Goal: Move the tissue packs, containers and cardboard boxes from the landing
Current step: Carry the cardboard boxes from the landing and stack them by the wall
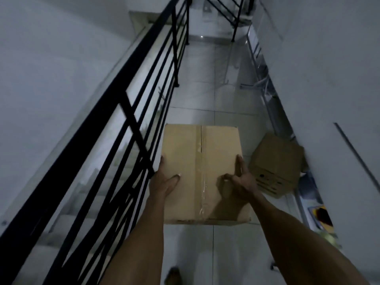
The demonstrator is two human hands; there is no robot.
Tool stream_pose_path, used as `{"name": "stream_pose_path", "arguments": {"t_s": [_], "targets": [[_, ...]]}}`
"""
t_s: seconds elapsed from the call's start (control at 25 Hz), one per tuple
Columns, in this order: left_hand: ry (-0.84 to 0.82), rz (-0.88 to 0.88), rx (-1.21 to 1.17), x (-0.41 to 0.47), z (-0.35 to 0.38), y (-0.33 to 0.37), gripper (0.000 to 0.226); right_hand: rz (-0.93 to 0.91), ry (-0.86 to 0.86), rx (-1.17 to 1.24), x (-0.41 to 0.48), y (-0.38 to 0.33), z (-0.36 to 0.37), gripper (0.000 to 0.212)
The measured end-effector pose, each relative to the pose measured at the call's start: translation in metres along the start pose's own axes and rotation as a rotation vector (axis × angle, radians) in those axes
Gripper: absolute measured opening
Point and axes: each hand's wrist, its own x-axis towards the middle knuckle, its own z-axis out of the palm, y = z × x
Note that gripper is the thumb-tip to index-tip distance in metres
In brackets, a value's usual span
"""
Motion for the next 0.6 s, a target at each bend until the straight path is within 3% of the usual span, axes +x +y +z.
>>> {"name": "stream_pose_path", "arguments": {"t_s": [0.24, 0.48, 0.6], "targets": [[0.132, -0.005, 0.007, -0.242, -0.011, -0.083, 0.099, -0.030, -0.128, -0.044, -0.215, 0.033, -0.004, 0.101], [0.206, -0.154, -0.016, -0.472, -0.015, -0.196, 0.100, -0.090, -0.234, -0.083, -0.429, 0.074, 0.025, 0.074], [0.264, -0.163, -0.002, -0.574, -0.014, -0.248, 0.100, -0.101, -0.219, -0.118, -0.526, 0.096, 0.043, 0.086]]}}
